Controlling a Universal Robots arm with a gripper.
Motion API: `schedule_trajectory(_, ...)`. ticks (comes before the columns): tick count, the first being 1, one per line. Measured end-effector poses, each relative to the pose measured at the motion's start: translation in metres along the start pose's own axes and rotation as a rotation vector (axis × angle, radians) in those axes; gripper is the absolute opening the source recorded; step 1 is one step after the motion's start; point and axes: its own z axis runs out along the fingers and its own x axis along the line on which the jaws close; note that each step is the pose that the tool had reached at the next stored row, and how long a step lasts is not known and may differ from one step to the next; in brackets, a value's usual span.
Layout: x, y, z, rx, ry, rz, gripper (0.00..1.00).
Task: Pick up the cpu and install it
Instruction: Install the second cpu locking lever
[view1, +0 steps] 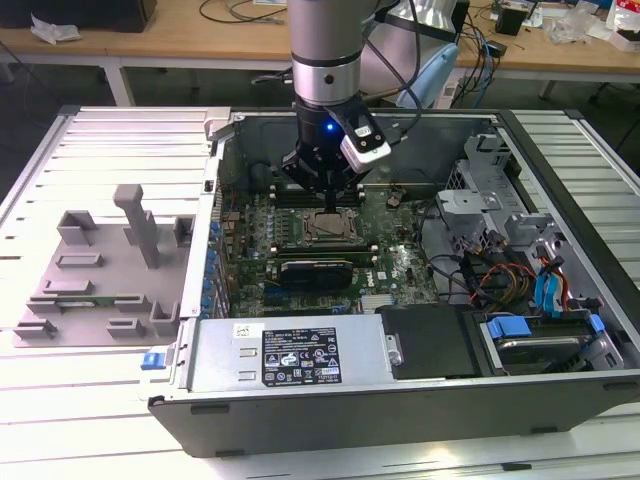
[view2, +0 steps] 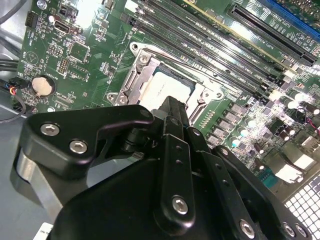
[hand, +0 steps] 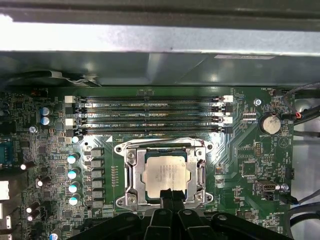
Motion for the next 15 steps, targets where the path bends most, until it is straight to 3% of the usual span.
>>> schedule_trajectory(8,0.0,-0.0066,0.0003,0.0001,0.0,0.0,0.11)
schedule_trajectory(15,0.0001,-0.0194,0.0011,0.0,0.0,0.0,0.11)
